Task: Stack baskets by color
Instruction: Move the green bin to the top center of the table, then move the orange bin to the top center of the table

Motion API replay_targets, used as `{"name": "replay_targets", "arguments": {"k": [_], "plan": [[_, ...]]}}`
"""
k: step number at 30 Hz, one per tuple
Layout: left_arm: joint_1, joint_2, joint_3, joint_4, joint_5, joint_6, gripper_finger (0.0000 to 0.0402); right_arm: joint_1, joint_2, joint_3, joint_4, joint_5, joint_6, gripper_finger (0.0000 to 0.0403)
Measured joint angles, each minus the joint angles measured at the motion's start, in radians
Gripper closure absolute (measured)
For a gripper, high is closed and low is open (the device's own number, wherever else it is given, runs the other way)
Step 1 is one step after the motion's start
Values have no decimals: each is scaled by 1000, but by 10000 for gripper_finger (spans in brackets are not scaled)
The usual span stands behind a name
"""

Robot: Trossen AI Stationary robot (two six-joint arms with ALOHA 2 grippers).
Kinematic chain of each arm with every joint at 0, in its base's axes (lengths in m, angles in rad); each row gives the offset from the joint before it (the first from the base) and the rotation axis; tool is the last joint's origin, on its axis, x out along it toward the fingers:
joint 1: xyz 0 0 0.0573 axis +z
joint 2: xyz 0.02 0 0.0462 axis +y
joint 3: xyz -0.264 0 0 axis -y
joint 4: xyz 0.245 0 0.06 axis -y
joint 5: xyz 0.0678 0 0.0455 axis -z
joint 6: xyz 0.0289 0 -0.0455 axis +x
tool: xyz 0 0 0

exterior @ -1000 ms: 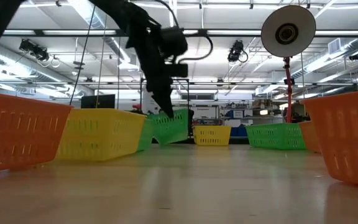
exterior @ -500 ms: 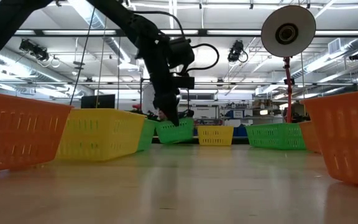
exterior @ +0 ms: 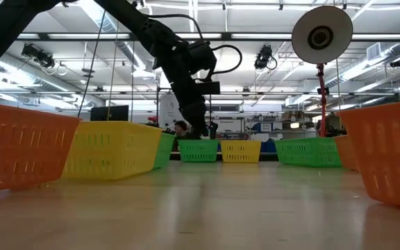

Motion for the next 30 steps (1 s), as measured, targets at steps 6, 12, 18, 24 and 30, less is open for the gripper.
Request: {"name": "replay_targets", "arguments": {"k": [6, 12, 18, 24, 30], "plan": [[1, -21, -2, -72, 23, -57, 240, 0, 0, 0, -1, 0, 17, 266], [3, -156, -2, -276, 9, -201, 221, -4, 1, 0, -3, 0, 14, 266], [5, -313, -2, -474, 8, -451, 234, -31, 24, -1, -31, 0, -15, 266], [-11, -410, -1, -649, 16, -825, 251, -51, 46, -79, -22, -8, -14, 266], [-93, -443, -1, -790, 23, -1030, 259, -66, 56, -188, 15, -137, 22, 266]]}}
